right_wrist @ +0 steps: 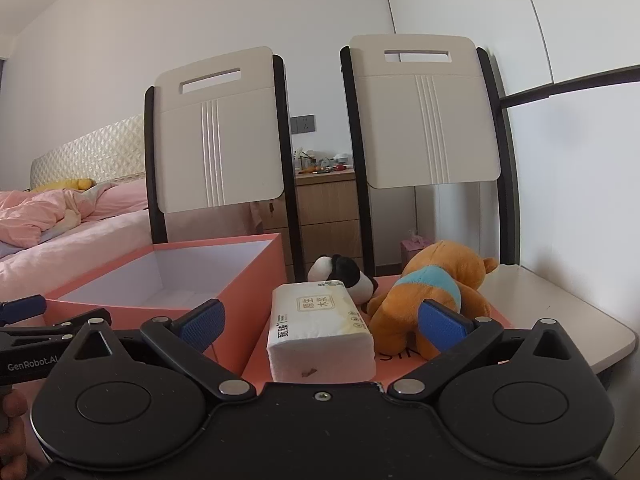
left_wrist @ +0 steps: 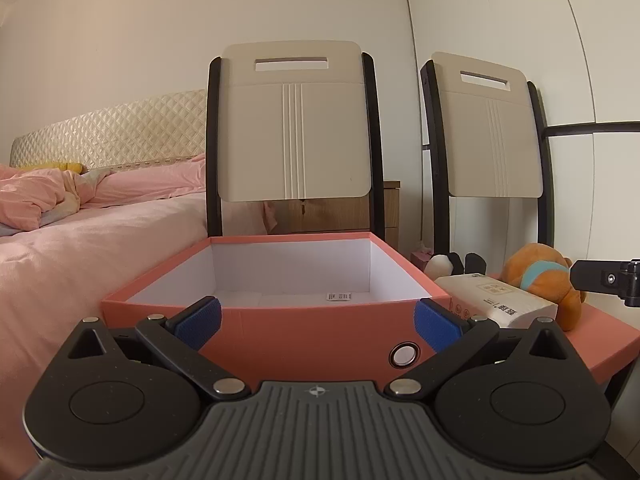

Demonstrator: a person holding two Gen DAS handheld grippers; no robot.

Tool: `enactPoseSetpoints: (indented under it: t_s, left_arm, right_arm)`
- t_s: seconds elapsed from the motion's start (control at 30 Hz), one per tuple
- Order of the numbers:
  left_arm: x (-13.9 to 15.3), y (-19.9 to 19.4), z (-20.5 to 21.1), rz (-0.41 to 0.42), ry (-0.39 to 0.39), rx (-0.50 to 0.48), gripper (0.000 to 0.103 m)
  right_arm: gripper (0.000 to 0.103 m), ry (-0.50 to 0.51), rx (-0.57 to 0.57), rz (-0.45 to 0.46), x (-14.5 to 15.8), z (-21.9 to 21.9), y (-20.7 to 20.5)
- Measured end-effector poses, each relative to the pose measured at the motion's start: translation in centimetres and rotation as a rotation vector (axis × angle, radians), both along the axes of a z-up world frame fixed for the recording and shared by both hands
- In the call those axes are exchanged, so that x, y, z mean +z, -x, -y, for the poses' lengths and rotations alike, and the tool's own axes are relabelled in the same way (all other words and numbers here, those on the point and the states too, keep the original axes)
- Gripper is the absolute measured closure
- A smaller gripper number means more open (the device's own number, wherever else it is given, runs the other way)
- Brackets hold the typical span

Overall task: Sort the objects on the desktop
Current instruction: 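Move the left gripper toward the white tissue pack on the pink lid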

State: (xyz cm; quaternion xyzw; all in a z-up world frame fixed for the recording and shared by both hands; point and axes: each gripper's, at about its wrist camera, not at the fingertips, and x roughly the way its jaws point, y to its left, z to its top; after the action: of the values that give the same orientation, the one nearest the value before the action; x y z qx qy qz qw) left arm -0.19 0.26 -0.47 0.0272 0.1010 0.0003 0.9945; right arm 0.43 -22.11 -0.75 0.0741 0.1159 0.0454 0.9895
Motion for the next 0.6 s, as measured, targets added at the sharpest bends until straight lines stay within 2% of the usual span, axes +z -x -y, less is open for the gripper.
enactPoseSetpoints:
  t_s: [0.6]
  left_arm:
    - [-0.14, -0.01, -0.32, -0.001, 0.012, -0.003, 0.000]
  right_arm:
    - [0.000, 0.004, 0.025, -0.014, -0.30, -0.45, -0.55]
